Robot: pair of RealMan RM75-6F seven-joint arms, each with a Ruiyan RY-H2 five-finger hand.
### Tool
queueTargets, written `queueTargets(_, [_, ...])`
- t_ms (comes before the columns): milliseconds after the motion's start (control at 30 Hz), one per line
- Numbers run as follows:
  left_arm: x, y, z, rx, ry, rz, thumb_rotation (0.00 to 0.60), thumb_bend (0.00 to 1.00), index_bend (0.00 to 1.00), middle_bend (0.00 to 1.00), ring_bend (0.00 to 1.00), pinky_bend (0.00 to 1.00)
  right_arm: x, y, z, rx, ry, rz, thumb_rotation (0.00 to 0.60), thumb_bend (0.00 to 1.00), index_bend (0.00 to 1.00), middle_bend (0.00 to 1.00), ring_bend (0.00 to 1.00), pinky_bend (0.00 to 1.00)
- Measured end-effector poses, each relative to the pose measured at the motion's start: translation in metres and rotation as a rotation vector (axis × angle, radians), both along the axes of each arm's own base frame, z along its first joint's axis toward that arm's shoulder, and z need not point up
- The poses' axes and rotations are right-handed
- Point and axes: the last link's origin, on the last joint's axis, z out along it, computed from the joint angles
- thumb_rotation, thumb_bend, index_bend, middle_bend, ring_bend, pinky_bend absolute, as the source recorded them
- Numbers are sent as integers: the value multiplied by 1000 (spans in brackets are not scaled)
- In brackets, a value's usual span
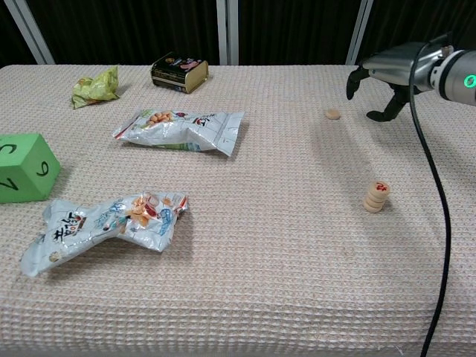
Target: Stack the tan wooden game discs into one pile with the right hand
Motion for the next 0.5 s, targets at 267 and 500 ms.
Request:
queueTargets(267, [-3, 0, 0, -4, 0, 21, 600, 126, 277, 158, 131, 184, 25, -26, -26, 18, 33, -14, 600, 354, 243, 262, 5, 0])
queueTargets(500, [-5, 2, -2, -10, 1, 28, 600, 126, 277, 158, 132, 183, 25, -34, -42, 22, 44, -46, 600, 358, 242, 310, 8, 0])
